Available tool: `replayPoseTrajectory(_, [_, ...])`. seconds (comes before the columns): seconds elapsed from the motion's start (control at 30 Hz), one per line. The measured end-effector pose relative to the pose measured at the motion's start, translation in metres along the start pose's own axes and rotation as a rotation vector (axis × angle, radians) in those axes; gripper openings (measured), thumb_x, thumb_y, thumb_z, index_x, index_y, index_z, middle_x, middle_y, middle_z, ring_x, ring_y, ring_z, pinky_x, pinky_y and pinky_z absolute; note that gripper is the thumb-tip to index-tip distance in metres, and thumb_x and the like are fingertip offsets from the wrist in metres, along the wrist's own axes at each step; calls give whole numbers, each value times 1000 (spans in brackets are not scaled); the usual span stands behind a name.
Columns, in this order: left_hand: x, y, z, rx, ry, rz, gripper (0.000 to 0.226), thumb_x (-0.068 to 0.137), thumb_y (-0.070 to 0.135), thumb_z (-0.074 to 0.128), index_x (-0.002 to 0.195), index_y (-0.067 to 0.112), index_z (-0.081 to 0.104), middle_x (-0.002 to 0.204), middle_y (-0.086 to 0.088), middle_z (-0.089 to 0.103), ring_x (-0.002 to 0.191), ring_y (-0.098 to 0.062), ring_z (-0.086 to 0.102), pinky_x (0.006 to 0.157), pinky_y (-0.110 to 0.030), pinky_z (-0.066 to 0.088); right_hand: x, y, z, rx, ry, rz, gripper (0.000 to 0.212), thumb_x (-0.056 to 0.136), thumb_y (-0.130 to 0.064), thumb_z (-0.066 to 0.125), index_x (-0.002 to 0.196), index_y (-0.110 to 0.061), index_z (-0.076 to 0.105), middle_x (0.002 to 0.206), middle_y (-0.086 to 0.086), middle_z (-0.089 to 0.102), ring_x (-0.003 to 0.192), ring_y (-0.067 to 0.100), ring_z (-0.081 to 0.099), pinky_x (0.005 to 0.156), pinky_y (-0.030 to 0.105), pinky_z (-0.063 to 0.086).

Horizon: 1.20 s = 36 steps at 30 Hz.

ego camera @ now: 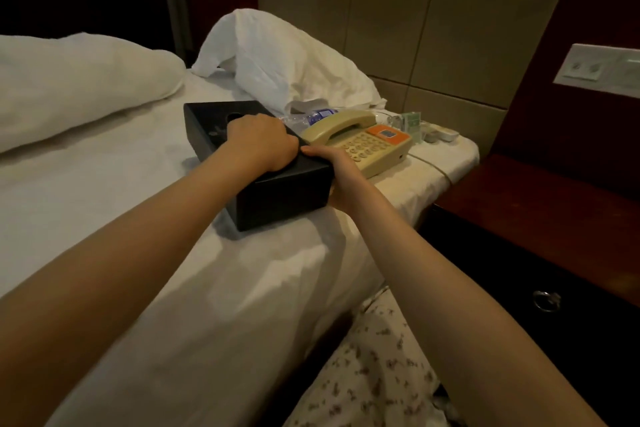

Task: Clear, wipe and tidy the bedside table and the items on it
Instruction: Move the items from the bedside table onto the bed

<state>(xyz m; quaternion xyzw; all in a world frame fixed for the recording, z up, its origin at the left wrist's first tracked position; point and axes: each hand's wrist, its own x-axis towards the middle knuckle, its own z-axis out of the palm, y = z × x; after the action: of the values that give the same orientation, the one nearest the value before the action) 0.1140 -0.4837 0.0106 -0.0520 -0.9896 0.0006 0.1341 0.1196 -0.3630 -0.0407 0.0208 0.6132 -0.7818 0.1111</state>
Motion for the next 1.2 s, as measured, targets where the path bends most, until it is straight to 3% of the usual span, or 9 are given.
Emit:
replayPoseTrajectory(0.27, [4, -5, 12, -30, -39, -50, 42, 94, 32, 35, 118, 4, 56, 122, -18, 56, 108, -34, 54, 77, -33, 35, 12, 9, 9, -140, 224, -45, 14, 81, -27, 64, 85, -14, 61, 84, 5, 63, 78, 19, 60, 74, 31, 48])
replayPoseTrajectory(0.4, [5, 1, 11, -16, -42, -47, 38, 94, 30, 36, 114, 6, 57, 118, -15, 58, 105, -32, 55, 76, -32, 35, 10, 6, 8, -210, 386, -104, 15, 81, -25, 65, 82, -11, 57, 80, 4, 61, 74, 17, 58, 68, 29, 47])
replayPoseTrajectory(0.53, [4, 5, 11, 83, -53, -41, 40, 96, 31, 36, 119, 5, 55, 122, -14, 56, 108, -30, 54, 78, -32, 37, 6, -1, 6, -335, 393, -141, 16, 83, -22, 63, 70, -13, 58, 73, 0, 59, 74, 16, 56, 74, 33, 48])
replayPoseTrajectory(0.63, [8, 12, 0, 233, -33, -38, 36, 96, 28, 43, 123, 7, 53, 125, -12, 54, 114, -29, 53, 91, -37, 43, 0, -7, 1, -351, 383, -162, 18, 85, -15, 58, 68, -15, 62, 73, 2, 59, 83, 22, 58, 75, 35, 52])
replayPoseTrajectory(0.73, [13, 33, -10, 210, 36, 35, 39, 94, 31, 47, 126, 9, 49, 125, -11, 54, 115, -29, 52, 90, -37, 42, -10, -20, -12, -277, 398, -136, 16, 90, -10, 52, 97, -4, 65, 94, 11, 67, 85, 25, 64, 73, 36, 54])
replayPoseTrajectory(0.83, [16, 60, -12, 136, 62, 122, 41, 92, 34, 48, 126, 11, 48, 122, -11, 55, 112, -28, 53, 86, -35, 41, -21, -32, -37, -223, 416, -108, 20, 93, -13, 49, 109, -7, 61, 102, 8, 65, 72, 14, 59, 62, 25, 47])
replayPoseTrajectory(0.93, [17, 91, -8, 118, 89, 231, 34, 92, 29, 47, 120, 11, 56, 118, -9, 57, 109, -27, 55, 87, -37, 42, -32, -40, -69, -183, 486, -117, 15, 93, -15, 50, 98, -9, 64, 90, 4, 66, 69, 14, 60, 64, 26, 47])
replayPoseTrajectory(1.07, [17, 138, -4, -36, 77, 367, 32, 92, 31, 45, 114, 12, 58, 112, -8, 61, 101, -25, 58, 73, -33, 42, -49, -50, -112, -133, 599, -99, 11, 91, -14, 52, 89, -12, 62, 78, 1, 66, 65, 14, 60, 58, 24, 46])
replayPoseTrajectory(1.2, [14, 190, -2, -186, -18, 476, 38, 89, 40, 47, 116, 16, 61, 117, -7, 62, 108, -25, 57, 82, -33, 45, -73, -54, -152, -51, 701, -125, 9, 91, -13, 52, 88, -13, 61, 69, -1, 60, 58, 12, 57, 56, 23, 41])
